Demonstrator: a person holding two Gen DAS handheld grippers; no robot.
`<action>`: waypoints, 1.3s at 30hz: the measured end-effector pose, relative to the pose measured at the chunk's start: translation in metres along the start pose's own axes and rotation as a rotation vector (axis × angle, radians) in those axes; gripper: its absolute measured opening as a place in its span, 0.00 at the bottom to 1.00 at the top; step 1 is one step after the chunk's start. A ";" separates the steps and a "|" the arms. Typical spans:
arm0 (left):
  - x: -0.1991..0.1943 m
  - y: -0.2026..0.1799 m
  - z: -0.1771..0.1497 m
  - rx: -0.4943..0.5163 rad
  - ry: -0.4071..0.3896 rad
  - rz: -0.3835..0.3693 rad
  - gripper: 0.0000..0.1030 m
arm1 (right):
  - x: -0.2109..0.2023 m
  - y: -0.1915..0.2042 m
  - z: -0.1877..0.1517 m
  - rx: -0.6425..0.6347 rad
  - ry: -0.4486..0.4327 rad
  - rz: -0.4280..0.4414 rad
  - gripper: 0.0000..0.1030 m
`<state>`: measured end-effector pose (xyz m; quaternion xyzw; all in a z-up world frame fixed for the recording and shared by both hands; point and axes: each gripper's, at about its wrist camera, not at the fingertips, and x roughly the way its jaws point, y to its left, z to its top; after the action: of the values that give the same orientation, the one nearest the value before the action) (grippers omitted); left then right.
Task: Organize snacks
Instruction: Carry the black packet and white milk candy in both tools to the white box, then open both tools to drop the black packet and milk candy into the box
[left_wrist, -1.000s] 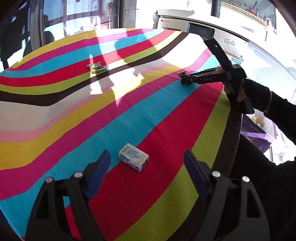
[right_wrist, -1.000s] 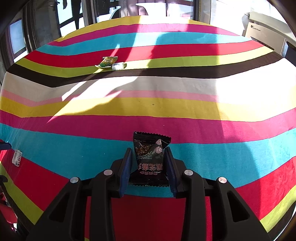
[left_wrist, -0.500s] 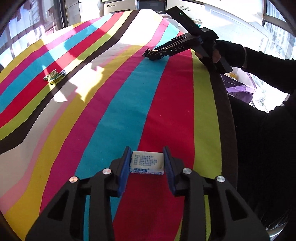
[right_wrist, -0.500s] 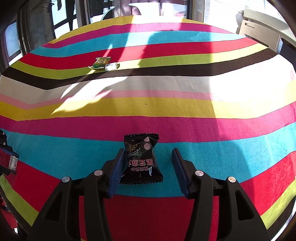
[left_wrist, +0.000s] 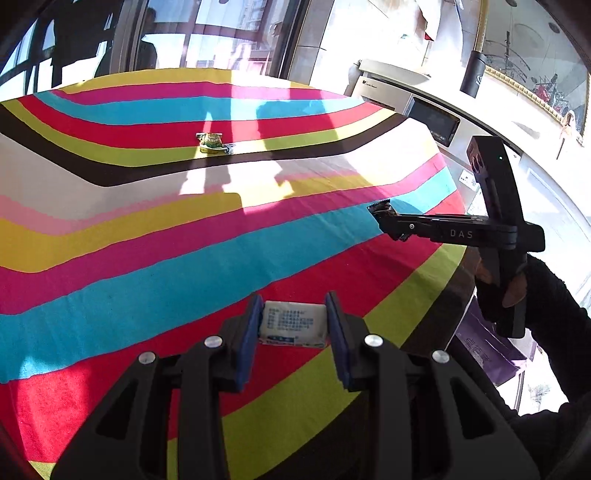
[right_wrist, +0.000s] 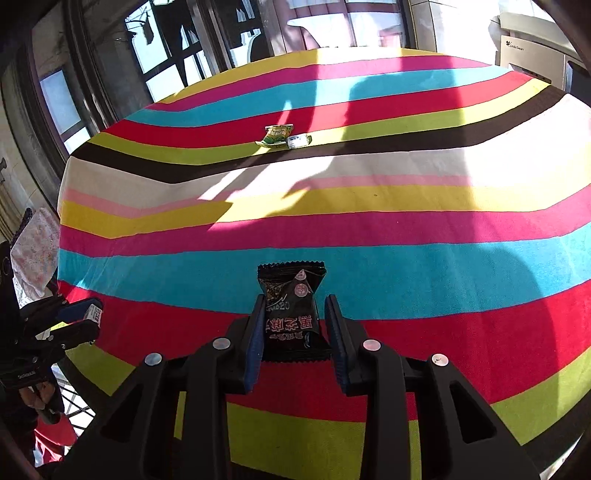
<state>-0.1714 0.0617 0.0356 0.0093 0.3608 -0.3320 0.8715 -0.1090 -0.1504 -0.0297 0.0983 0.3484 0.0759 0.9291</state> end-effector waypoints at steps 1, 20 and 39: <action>0.000 -0.003 0.002 0.004 -0.004 -0.004 0.34 | -0.007 0.005 -0.007 -0.003 -0.001 0.015 0.30; 0.044 -0.121 0.042 0.064 0.043 -0.357 0.34 | -0.128 -0.047 -0.100 0.078 -0.023 -0.089 0.30; 0.114 -0.314 0.030 0.343 0.218 -0.687 0.34 | -0.206 -0.148 -0.191 0.425 -0.114 -0.305 0.31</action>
<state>-0.2774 -0.2563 0.0556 0.0688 0.3727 -0.6568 0.6519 -0.3781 -0.3127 -0.0752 0.2415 0.3146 -0.1456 0.9064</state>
